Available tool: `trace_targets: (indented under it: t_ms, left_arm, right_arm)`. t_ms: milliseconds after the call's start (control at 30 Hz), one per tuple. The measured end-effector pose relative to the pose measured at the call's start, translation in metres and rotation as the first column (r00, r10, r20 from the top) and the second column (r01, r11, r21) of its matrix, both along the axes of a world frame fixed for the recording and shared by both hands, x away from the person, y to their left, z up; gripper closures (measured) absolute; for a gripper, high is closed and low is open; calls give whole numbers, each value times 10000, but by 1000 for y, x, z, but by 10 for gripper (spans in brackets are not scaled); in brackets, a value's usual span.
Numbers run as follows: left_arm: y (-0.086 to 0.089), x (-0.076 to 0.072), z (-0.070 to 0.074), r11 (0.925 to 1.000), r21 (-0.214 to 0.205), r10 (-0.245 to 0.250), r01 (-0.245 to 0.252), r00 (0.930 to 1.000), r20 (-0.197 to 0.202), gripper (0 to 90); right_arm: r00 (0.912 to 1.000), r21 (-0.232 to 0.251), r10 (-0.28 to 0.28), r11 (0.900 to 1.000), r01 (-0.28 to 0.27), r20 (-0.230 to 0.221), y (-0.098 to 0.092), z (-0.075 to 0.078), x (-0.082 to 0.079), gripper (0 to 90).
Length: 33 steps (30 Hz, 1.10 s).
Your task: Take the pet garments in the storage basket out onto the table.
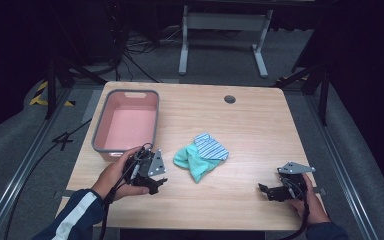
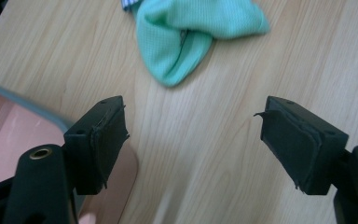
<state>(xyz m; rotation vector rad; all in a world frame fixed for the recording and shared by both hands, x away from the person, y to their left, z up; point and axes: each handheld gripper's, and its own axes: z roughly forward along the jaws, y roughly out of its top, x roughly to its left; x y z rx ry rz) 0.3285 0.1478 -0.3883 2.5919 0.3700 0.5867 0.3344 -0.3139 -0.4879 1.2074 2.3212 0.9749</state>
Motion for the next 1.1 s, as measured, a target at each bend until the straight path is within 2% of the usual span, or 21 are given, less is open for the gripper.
trace_targets:
  t_ms: [67, 233, 467, 633, 800, 900, 1000, 1067, 1100]
  left_arm:
    - [6, -1, -2, 10000, 40, 41, -41, 9999, -109, 229]
    - [20, -5, -13, 9984, 445, 362, -354, 9992, -166, 229]
    - [43, -8, -25, 9951, 559, 832, -816, 9962, -260, 225]
    - [57, -9, -33, 9933, 631, 998, -972, 9942, -392, 221]
    - [70, -7, -45, 9882, 686, 1411, -1372, 9884, -562, 220]
    - [76, -6, -50, 9836, 1041, 1537, -1473, 9864, -573, 219]
    - [86, -5, -57, 9836, 797, 1680, -1617, 9824, -811, 214]
    - [97, -4, -66, 9853, 408, 1691, -1656, 9800, -1046, 205]
    - [103, -3, -68, 9846, 14, 1736, -1745, 9782, -1137, 198]
  right_arm:
    - [10000, 0, -1, 10000, 1, 1, 0, 0, 0, 14]
    - [10000, -16, 5, 10000, -5, 5, 0, 0, 0, 14]
    - [10000, -18, -14, 10000, 14, 5, 0, 0, 0, 14]
    - [10000, -1, -22, 10000, 22, 2, 0, 0, 0, 14]
    - [10000, -35, -3, 10000, 3, 12, 0, 0, 0, 14]
    - [10000, -1, -22, 10000, 22, 2, 0, 0, 0, 14]
    - [10000, -1, -22, 10000, 22, 2, 0, 0, 0, 14]
    - [10000, -14, -16, 10000, 16, 6, 0, 0, 0, 14]
    - [10000, -2, -23, 10000, 23, 1, 0, 0, 0, 14]
